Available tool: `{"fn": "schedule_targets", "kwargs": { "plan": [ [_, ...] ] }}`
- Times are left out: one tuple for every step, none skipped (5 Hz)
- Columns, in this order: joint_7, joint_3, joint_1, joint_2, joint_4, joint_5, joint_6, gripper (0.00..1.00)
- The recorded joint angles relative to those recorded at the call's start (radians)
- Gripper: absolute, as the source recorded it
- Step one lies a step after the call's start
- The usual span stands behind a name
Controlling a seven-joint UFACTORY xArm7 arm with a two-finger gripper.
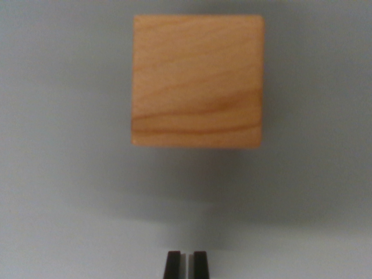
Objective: Push wooden cube
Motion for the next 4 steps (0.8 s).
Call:
{"fn": "schedule_targets", "kwargs": {
  "plan": [
    [0.0, 0.0, 0.0, 0.0, 0.0, 0.0, 0.0, 1.0],
    [-0.002, -0.002, -0.0001, 0.016, 0.026, -0.001, 0.01, 1.0],
    [-0.002, -0.002, -0.0001, 0.016, 0.026, -0.001, 0.01, 1.0],
    [-0.004, -0.004, -0.0003, 0.036, 0.059, -0.0022, 0.023, 1.0]
  ]
}}
